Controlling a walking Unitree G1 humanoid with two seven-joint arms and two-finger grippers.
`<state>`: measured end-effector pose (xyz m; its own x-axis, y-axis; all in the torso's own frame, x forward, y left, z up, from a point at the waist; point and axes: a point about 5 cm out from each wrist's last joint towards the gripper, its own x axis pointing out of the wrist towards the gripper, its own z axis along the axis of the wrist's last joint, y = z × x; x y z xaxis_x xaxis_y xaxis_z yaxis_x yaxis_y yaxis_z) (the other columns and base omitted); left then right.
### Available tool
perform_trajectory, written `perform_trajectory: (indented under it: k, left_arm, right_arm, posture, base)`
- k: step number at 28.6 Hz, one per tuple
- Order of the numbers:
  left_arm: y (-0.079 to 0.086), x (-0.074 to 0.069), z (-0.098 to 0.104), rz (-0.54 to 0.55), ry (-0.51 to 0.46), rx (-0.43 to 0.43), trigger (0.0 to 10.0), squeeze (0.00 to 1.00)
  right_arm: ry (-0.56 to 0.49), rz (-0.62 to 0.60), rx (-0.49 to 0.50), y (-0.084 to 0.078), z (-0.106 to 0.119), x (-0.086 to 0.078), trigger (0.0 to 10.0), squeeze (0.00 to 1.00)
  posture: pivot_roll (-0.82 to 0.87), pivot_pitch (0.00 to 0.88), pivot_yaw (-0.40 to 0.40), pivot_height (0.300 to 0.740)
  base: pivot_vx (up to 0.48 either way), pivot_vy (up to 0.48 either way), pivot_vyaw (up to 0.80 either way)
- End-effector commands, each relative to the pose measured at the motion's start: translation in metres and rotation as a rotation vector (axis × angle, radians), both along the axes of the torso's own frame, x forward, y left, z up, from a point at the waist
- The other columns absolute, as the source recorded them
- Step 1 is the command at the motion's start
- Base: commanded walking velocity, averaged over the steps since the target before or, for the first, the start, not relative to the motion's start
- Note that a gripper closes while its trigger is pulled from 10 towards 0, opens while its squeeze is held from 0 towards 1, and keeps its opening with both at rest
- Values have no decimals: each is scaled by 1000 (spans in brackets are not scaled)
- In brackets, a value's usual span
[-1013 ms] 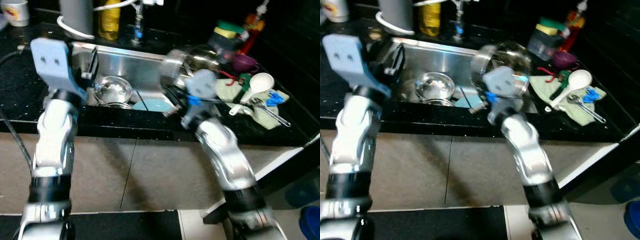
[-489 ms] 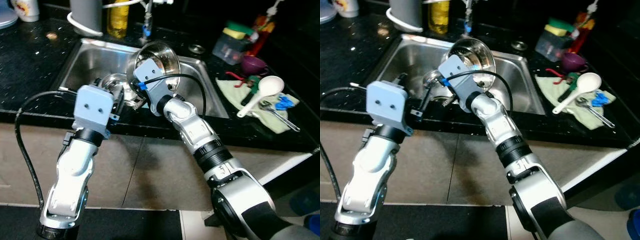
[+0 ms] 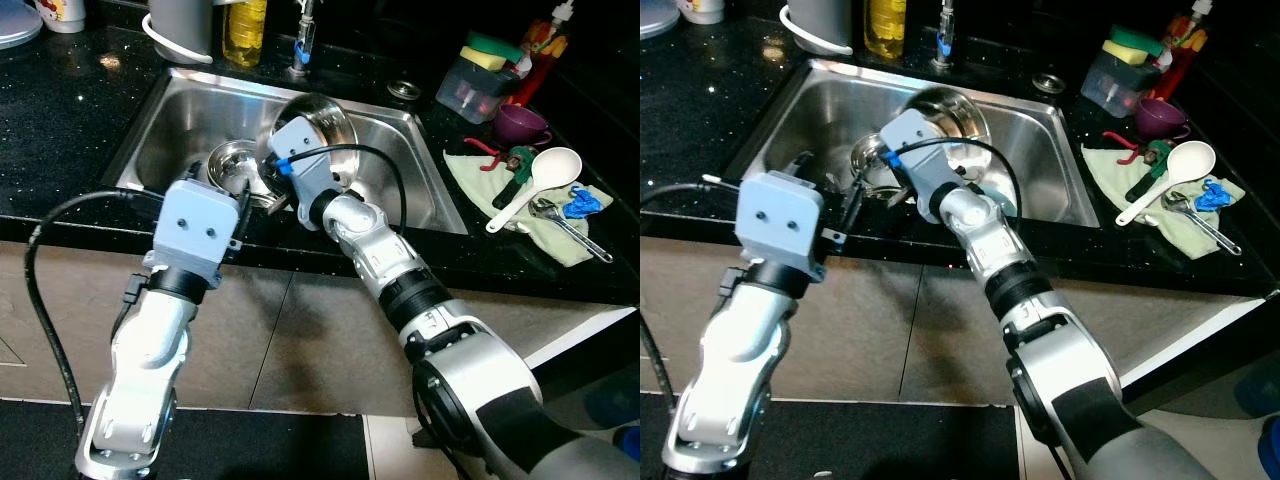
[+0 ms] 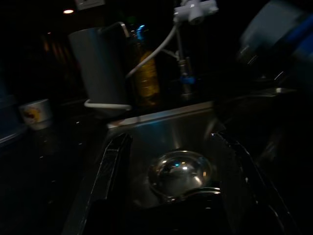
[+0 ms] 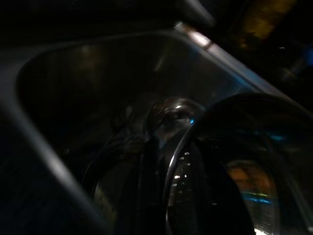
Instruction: Kitchen organization
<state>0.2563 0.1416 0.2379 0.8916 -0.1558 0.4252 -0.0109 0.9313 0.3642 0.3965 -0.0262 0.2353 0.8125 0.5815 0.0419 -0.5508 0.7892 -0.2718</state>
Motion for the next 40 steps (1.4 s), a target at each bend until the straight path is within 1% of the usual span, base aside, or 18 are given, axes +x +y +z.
perform_trajectory:
  k: [1, 4, 7, 8, 9, 10, 11, 15, 17, 20, 25, 28, 30, 32, 34, 35, 36, 40]
  left_arm:
    - [-1, -2, 4, 7, -11, 12, 10000, 0]
    - [-1, -1, 4, 8, -11, 12, 10000, 0]
    - [-2, 0, 5, 5, -13, 6, 10000, 0]
    - [-4, 2, 6, -5, -16, 4, 10000, 0]
    - [-5, 2, 6, -12, -14, 3, 10000, 0]
    - [-5, 2, 6, -12, -14, 3, 10000, 0]
    - [-6, 3, 6, -16, -12, 2, 10000, 0]
    - [-9, 5, 6, -32, -9, -5, 10000, 0]
    - [-12, 6, 5, -41, -4, -12, 10000, 0]
    - [-12, 6, 5, -44, -4, -13, 10000, 0]
    - [-13, 8, 6, -48, -4, -16, 10000, 0]
    - [-12, 8, 7, -48, -6, -19, 10000, 0]
    - [-13, 8, 7, -52, -6, -20, 10000, 0]
    - [-14, 8, 6, -52, -5, -20, 10000, 0]
    - [-14, 8, 4, -55, 4, -20, 10000, 0]
    - [-14, 8, 4, -55, 4, -20, 10000, 0]
    - [-14, 7, 2, -55, 12, -19, 10000, 0]
    - [-12, 5, 0, -49, 19, -19, 10000, 0]
  right_arm:
    - [-19, -15, 56, -4, 6, 2, 10000, 1000]
    - [-31, -15, 81, -5, 8, 2, 10000, 1000]
    - [-34, -3, 164, -9, 13, 1, 10000, 1000]
    - [-23, 31, 247, -15, 17, 0, 10000, 1000]
    - [-1, 61, 274, -18, 14, -2, 10000, 416]
    - [-1, 61, 274, -18, 14, -2, 10000, 416]
    - [14, 80, 288, -20, 13, -3, 10000, 8]
    - [180, 282, 314, -20, -6, -16, 10000, 0]
    - [301, 497, 393, -13, -10, -35, 10000, 0]
    - [334, 548, 399, -10, -12, -40, 10000, 0]
    - [325, 524, 245, -4, -25, -44, 10000, 0]
    - [298, 500, 266, -4, -17, -42, 10000, 0]
    - [258, 536, 355, -9, 1, -46, 10000, 0]
    - [250, 543, 365, -10, 3, -47, 10000, 0]
    - [212, 557, 496, -18, 13, -52, 10000, 0]
    - [212, 557, 496, -18, 13, -52, 10000, 0]
    - [166, 520, 595, -28, 18, -54, 10000, 0]
    - [129, 424, 679, -41, 18, -51, 10000, 0]
  posture:
    - [211, 85, -234, 740]
    - [207, 82, -232, 740]
    - [197, 77, -226, 740]
    - [188, 73, -218, 740]
    - [182, 69, -215, 740]
    - [182, 69, -215, 740]
    - [178, 67, -213, 740]
    - [162, 61, -209, 740]
    - [159, 59, -207, 740]
    - [158, 55, -208, 740]
    - [160, 54, -208, 740]
    - [164, 50, -208, 740]
    - [165, 46, -209, 740]
    - [165, 46, -209, 740]
    - [165, 42, -213, 740]
    - [165, 42, -213, 740]
    - [167, 42, -216, 740]
    - [167, 43, -216, 740]
  base:
    - [0, 0, 0]
    - [0, 0, 0]
    - [0, 0, 0]
    - [0, 0, 0]
    - [0, 0, 0]
    - [0, 0, 0]
    - [0, 0, 0]
    - [0, 0, 0]
    - [0, 0, 0]
    - [0, 0, 0]
    - [0, 0, 0]
    - [0, 0, 0]
    - [0, 0, 0]
    - [0, 0, 0]
    - [0, 0, 0]
    - [0, 0, 0]
    - [0, 0, 0]
    - [0, 0, 0]
